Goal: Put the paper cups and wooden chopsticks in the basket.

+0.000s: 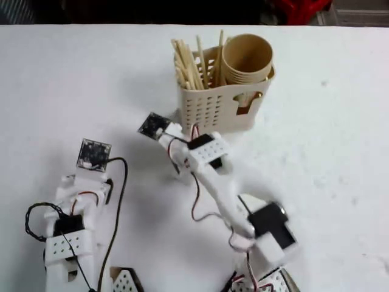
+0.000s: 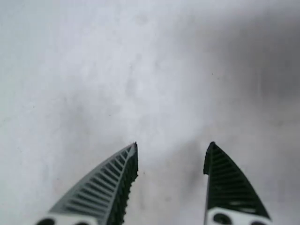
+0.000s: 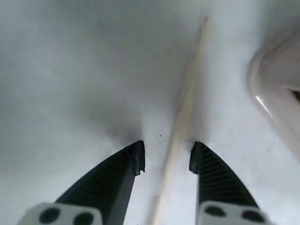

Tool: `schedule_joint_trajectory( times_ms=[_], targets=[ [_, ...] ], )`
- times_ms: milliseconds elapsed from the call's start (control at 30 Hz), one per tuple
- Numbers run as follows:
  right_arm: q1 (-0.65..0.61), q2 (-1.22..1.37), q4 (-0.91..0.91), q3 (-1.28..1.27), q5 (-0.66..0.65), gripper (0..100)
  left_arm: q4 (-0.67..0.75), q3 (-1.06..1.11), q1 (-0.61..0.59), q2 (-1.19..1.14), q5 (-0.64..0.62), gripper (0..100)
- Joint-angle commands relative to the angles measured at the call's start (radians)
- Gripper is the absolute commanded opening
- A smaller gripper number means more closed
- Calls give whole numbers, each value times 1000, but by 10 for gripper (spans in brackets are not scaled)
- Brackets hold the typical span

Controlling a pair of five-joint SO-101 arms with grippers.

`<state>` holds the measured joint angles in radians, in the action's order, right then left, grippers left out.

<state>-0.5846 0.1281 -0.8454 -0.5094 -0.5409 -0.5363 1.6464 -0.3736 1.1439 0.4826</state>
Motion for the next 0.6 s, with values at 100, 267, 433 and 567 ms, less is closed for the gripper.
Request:
schedule_joint_trajectory(
  times_ms=[100, 267, 433, 567],
  targets=[
    [54, 133, -24, 130, -5, 110, 21, -5, -7, 12, -5, 234],
    [53, 124, -45, 126, -2, 29, 21, -5, -7, 12, -5, 234],
    [25, -59, -147, 110, 40, 16, 21, -5, -7, 12, -5, 234],
    [-35, -338, -185, 38, 94, 16, 21, -5, -7, 12, -5, 234]
  ],
)
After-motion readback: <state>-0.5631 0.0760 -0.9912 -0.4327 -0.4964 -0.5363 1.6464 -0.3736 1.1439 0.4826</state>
